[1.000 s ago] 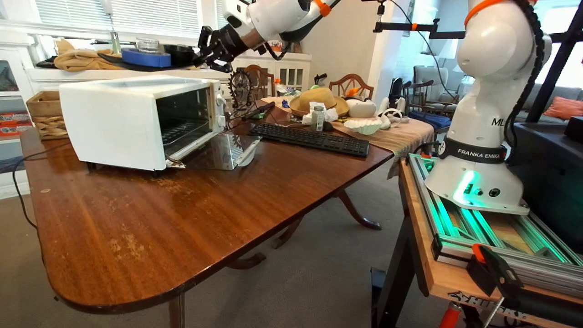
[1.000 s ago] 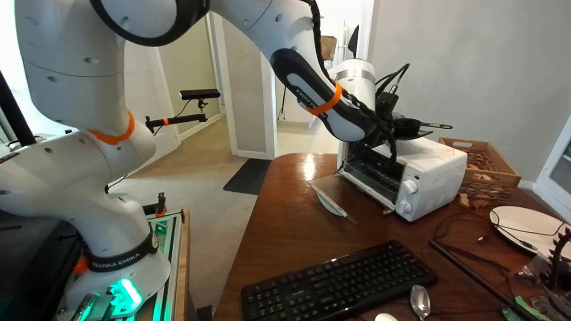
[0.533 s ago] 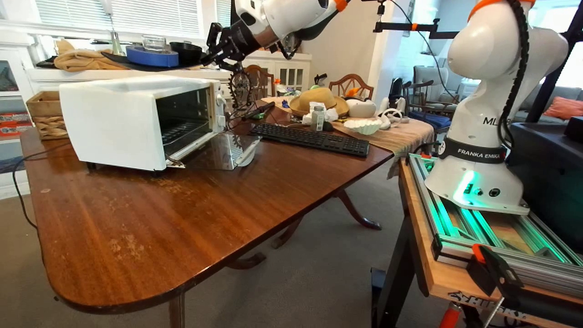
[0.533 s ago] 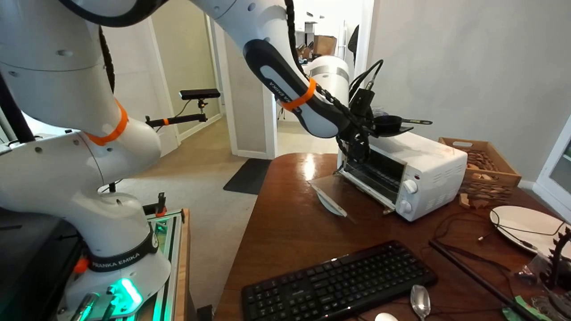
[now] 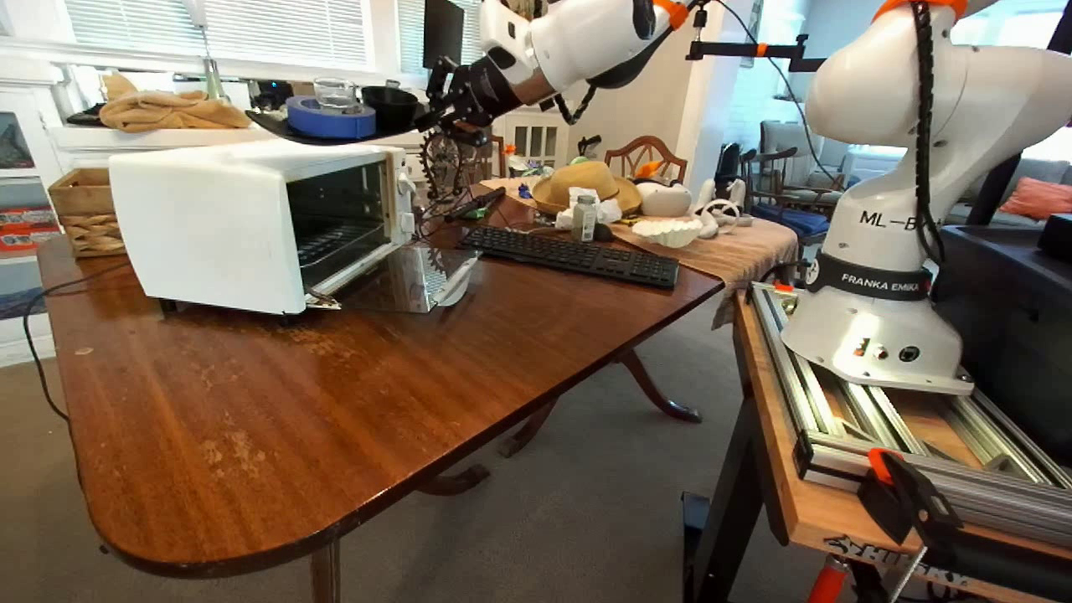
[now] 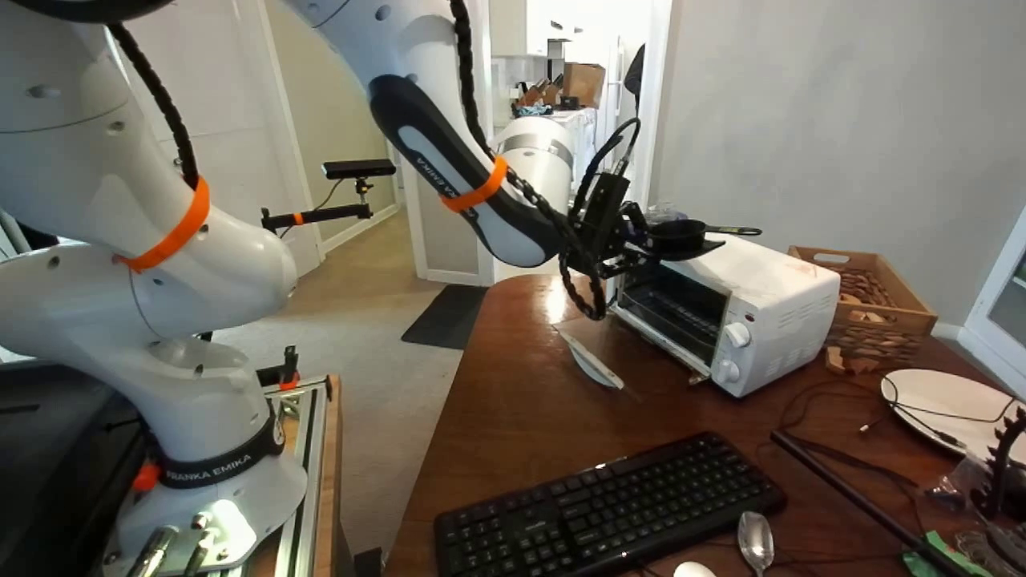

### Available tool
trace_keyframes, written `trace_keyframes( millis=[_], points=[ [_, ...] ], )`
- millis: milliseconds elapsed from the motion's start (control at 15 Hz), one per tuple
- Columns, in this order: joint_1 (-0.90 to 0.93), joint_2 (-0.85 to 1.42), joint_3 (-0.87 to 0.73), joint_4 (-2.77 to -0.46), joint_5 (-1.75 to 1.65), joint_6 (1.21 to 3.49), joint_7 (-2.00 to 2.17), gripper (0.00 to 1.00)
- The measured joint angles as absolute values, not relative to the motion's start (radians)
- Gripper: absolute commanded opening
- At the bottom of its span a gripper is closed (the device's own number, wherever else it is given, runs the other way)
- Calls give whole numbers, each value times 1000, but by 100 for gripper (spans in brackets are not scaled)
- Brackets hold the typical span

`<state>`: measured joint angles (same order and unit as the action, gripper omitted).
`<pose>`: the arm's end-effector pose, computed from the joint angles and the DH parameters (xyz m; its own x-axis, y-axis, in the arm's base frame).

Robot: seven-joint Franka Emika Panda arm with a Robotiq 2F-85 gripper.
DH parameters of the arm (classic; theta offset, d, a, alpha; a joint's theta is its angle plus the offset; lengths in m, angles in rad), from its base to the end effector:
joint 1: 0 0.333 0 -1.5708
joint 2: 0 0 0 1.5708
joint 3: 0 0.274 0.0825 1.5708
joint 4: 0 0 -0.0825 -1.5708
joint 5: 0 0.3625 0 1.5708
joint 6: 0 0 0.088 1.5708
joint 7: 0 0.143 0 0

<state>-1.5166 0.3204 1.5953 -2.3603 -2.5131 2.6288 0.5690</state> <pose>0.5081 0.0583 0.2925 0.0199 0.9816 -0.1898 0.4168 0.1644 0.8940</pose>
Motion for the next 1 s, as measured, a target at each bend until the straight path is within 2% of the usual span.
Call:
trace_keyframes(
  millis=[200,467,867,933,1000],
  points=[
    [-1710,389,1779,-2482,-2512,2504,531,2],
    [-1874,533,1932,-2640,-2511,2425,485,2],
    [-1938,709,1910,-2772,-2508,2335,483,2],
    [-1953,708,1900,-2768,-2508,2335,505,7],
    [-1965,708,1892,-2765,-2508,2335,519,7]
  ],
)
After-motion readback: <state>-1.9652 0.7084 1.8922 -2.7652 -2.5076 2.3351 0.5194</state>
